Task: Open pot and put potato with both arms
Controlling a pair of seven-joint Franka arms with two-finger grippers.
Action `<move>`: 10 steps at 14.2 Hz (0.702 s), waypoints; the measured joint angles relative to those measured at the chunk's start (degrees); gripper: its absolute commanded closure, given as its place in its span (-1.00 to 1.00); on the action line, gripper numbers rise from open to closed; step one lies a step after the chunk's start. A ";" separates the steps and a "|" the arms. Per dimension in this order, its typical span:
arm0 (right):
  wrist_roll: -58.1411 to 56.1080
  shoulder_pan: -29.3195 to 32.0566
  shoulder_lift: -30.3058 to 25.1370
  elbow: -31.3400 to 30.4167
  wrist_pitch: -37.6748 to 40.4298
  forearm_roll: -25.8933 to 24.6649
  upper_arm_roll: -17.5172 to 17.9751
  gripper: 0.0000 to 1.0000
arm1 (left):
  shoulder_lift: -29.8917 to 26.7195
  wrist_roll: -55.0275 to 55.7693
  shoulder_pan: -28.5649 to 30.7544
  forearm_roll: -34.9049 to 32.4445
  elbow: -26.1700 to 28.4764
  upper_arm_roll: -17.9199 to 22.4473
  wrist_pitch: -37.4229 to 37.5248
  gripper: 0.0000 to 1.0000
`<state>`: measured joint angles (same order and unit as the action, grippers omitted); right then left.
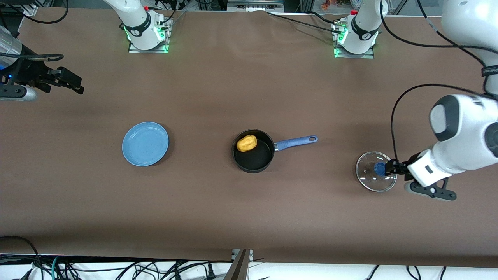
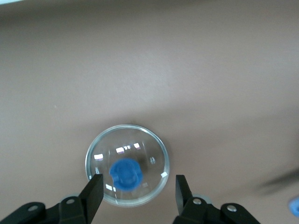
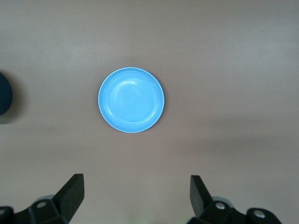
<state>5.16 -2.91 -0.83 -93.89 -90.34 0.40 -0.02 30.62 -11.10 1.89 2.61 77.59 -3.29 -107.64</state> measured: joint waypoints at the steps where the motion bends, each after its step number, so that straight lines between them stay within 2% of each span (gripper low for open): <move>1: 0.00 0.01 0.22 0.28 0.00 -0.07 0.00 -1.00 | -0.33 0.64 0.00 0.04 -2.69 -0.01 3.84 -0.42; 4: -0.03 0.01 0.37 1.20 0.02 -0.09 0.04 -0.99 | -2.45 1.04 -0.03 0.05 -6.94 -0.10 10.70 -0.42; 10: -0.05 0.00 0.44 1.60 0.41 -0.09 0.15 -1.00 | -10.30 1.83 0.01 0.06 -7.62 0.10 20.11 -0.42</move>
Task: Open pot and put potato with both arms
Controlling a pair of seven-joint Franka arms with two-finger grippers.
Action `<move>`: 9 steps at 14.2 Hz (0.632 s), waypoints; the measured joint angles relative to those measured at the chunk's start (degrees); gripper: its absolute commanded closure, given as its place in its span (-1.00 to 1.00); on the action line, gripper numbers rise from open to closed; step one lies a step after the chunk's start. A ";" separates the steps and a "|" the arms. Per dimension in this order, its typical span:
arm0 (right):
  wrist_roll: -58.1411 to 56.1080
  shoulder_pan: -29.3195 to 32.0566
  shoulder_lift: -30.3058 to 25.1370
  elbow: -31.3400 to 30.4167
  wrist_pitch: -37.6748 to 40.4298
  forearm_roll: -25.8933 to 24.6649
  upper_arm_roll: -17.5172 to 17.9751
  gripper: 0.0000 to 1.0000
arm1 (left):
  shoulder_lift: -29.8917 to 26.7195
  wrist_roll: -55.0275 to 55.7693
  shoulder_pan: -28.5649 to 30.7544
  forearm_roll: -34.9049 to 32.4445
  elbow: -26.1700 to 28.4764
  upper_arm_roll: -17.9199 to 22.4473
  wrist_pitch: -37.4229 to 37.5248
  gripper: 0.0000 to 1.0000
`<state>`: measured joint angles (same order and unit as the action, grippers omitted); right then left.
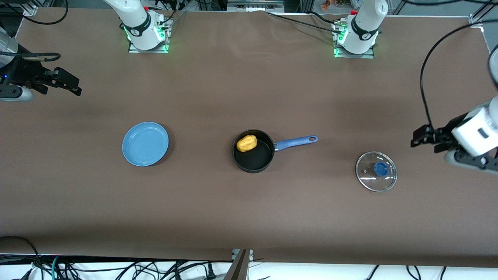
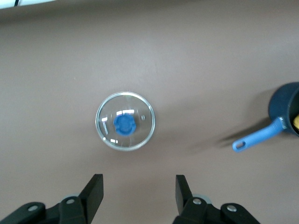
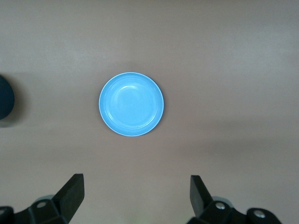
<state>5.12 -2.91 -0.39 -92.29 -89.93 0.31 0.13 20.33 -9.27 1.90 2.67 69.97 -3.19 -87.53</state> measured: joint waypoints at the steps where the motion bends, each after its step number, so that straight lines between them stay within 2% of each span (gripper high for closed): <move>1: -0.06 -0.03 0.01 0.00 0.39 0.00 0.08 -1.00 | -1.31 0.42 0.00 0.00 0.04 0.02 1.29 -0.42; 9: -0.51 -0.17 0.06 0.01 1.85 0.00 0.40 -0.99 | -8.57 1.64 0.07 0.00 2.27 0.07 3.48 -0.53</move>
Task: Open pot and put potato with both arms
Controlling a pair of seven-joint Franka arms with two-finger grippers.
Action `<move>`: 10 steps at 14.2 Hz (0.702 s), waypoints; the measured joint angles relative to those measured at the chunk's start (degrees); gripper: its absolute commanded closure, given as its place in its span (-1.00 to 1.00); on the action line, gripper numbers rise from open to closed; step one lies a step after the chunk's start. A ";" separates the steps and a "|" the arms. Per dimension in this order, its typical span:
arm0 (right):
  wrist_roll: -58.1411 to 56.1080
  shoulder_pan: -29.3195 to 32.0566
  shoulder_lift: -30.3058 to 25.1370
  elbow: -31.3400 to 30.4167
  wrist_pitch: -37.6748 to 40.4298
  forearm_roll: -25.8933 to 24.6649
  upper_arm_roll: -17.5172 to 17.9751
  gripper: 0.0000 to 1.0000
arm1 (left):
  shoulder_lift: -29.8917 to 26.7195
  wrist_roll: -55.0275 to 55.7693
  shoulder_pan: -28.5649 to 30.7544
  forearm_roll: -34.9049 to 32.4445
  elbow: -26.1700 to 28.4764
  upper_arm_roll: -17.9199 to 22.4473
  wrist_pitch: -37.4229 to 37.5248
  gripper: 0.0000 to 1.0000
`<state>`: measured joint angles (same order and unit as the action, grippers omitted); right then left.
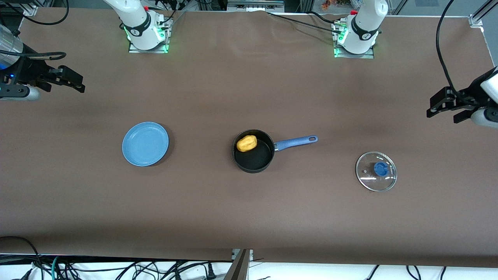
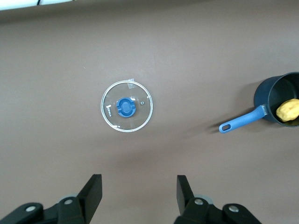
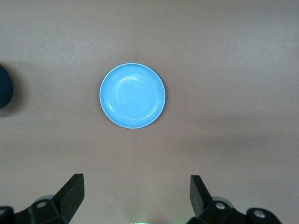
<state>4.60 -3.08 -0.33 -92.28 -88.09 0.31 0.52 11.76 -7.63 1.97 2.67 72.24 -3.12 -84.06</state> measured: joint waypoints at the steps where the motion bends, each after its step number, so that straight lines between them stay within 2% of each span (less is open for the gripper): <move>1: 0.00 0.00 0.00 0.00 0.01 0.00 0.00 -0.99 | -0.41 0.57 0.02 0.00 0.00 0.02 0.00 -0.58; 4: 0.00 0.00 0.00 0.00 0.03 0.00 0.00 -1.00 | -1.44 2.03 0.04 0.00 0.15 -0.08 0.30 -0.59; 5: 0.00 0.00 0.00 0.00 0.04 0.00 0.00 -1.00 | -1.76 2.24 0.02 0.00 0.71 -0.51 1.08 -0.68; 6: 0.00 0.00 0.00 0.00 0.06 0.00 0.00 -1.00 | -1.97 2.46 0.02 0.00 2.00 -1.53 1.26 -0.89; 7: 0.00 0.00 0.01 0.00 0.10 0.00 0.00 -1.00 | -1.97 3.06 -0.02 0.00 3.21 -2.82 0.94 -1.00; 10: 0.00 0.00 0.02 0.00 0.17 0.00 0.00 -1.00 | -1.93 6.17 -0.12 -0.01 6.50 -4.89 -2.90 -1.00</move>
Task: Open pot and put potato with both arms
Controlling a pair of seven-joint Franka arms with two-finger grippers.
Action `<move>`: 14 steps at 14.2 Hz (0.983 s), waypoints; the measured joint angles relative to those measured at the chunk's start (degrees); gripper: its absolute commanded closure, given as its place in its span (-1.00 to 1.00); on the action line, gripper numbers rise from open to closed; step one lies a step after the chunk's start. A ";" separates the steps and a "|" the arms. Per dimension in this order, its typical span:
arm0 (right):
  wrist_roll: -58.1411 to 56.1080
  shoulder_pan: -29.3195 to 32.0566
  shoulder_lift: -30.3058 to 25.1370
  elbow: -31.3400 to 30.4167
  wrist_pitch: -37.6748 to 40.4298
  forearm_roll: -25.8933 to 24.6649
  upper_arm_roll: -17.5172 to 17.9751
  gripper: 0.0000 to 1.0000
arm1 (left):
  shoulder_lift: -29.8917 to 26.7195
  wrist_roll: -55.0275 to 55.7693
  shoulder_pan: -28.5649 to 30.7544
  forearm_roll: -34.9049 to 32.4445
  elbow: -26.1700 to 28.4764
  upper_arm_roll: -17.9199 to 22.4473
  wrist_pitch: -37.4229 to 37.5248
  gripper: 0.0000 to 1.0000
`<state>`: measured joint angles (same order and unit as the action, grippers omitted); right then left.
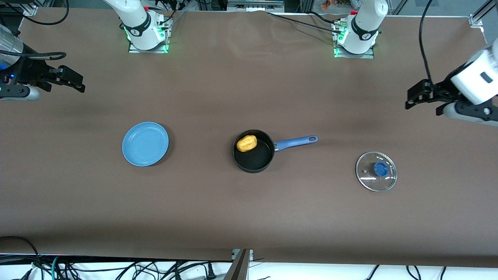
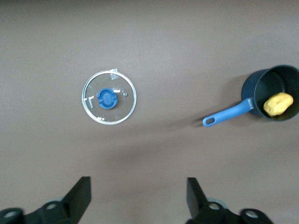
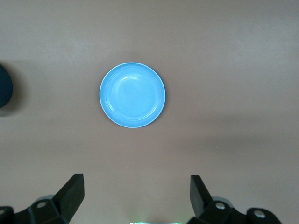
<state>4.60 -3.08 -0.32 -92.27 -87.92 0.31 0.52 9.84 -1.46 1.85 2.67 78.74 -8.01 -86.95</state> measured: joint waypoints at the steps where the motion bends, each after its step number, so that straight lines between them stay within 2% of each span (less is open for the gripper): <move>1: 0.00 0.00 0.00 0.00 0.01 0.00 0.00 -0.99 | 0.00 0.16 0.27 0.00 1.10 0.10 -1.70 -1.00; 10: 0.00 0.00 0.01 0.00 0.06 0.00 0.00 -1.00 | -0.40 0.04 3.50 -0.20 2.40 0.61 -5.18 -1.00; 14: 0.00 0.00 0.01 0.00 0.07 0.00 0.00 -1.00 | -0.42 0.04 3.95 -4.18 2.41 0.67 -6.16 -1.00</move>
<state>4.60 -3.08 -0.31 -92.27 -87.85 0.31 0.53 9.42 -1.42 5.80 -1.52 81.15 -7.34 -93.11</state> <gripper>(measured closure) 0.000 0.000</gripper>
